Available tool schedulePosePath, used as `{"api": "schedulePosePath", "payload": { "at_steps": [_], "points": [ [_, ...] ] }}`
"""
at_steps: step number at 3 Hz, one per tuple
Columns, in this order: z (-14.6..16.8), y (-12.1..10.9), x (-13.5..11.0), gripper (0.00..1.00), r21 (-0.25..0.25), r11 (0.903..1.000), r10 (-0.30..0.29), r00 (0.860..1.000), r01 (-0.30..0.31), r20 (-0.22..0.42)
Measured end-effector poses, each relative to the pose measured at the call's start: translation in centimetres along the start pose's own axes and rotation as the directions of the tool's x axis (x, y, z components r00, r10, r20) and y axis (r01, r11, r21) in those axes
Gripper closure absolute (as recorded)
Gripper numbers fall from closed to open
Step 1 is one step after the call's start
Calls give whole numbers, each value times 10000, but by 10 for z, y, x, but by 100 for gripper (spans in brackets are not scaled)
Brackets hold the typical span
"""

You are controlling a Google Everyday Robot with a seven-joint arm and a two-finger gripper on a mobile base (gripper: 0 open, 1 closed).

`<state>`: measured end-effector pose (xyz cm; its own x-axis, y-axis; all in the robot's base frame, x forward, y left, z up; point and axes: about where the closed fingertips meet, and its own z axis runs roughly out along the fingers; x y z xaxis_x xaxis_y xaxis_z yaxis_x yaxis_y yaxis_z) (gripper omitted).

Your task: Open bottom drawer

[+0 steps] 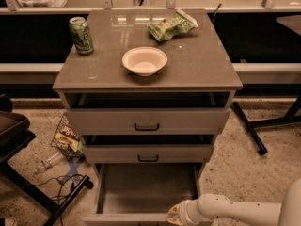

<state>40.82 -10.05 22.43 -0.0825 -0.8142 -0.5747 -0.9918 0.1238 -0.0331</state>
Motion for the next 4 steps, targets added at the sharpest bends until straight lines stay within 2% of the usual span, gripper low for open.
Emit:
{"api": "schedulePosePath", "payload": {
  "at_steps": [1,2,3,4],
  "points": [
    [-28,-22,-82,100,-407,9829,-1829,9787,1798,-934],
    [-15,-25,-78,100,-315,9860,-1660,9815,1638,-948],
    [18,-25,-56,100,-181,9934,-1147,9896,1135,-865],
    [38,-40,-41,100,-18,9958,-910,9895,914,-1123]
  ]
}}
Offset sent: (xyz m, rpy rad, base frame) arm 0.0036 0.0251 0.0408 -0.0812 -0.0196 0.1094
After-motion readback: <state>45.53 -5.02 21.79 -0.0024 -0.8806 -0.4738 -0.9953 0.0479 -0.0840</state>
